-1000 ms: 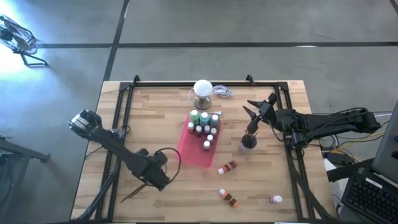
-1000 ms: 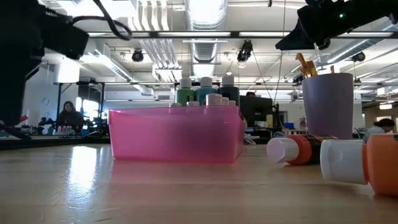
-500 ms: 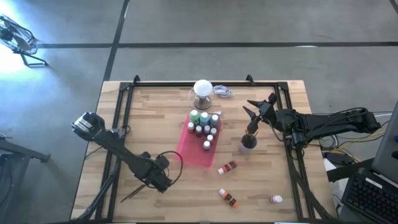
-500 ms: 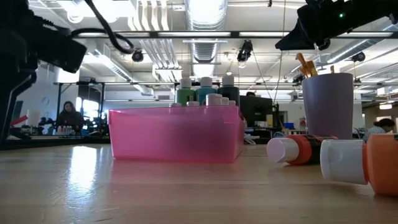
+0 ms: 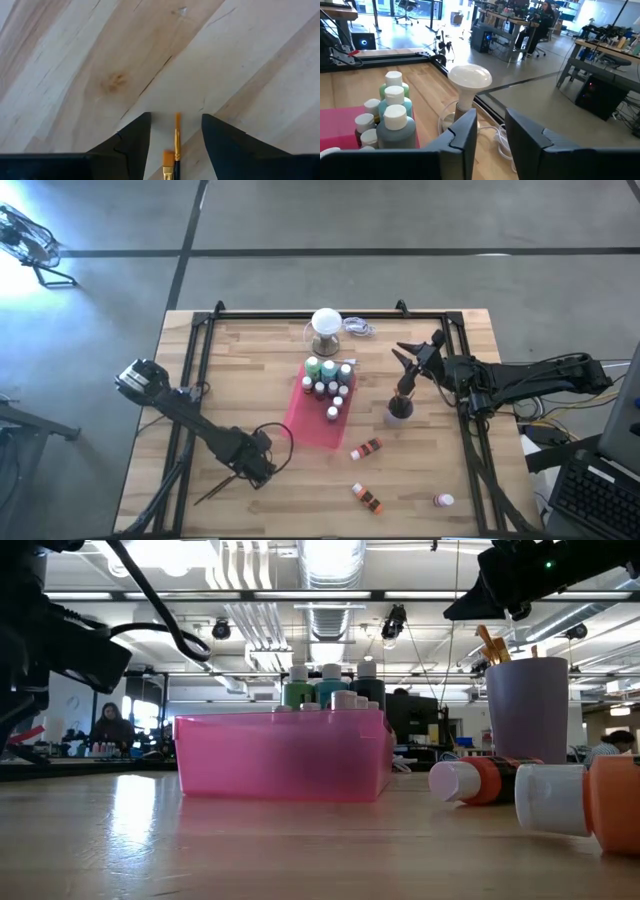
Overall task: Pick & Place Paint Supplies
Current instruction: Put the orange paintbrush into the purple cup
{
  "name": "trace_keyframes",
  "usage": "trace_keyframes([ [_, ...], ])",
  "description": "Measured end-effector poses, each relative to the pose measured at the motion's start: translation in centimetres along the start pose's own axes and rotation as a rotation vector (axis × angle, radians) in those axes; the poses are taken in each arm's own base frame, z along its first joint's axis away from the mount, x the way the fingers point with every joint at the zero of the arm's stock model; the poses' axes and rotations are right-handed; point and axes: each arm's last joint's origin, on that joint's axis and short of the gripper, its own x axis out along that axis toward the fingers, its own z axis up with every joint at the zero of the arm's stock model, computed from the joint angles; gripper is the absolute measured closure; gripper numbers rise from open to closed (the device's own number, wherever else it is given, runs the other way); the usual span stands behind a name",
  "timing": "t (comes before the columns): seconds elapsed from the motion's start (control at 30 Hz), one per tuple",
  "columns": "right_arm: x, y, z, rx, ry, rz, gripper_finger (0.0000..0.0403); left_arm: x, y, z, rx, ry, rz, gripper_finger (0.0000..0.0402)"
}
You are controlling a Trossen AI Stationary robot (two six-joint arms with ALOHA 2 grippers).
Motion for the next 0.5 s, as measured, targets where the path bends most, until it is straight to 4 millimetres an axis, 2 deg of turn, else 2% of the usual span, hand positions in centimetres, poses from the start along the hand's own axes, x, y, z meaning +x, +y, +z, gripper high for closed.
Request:
trace_keyframes([
  [0.17,0.00,0.00,0.01,0.001,-0.001,0.000,0.0325,0.06,-0.08,0.02,0.024,-0.004,-0.012,0.0237],
  [0.5,0.00,0.00,0.04,0.003,-0.004,0.000,0.0355,0.10,-0.11,0.03,0.034,-0.006,-0.019,0.0303],
])
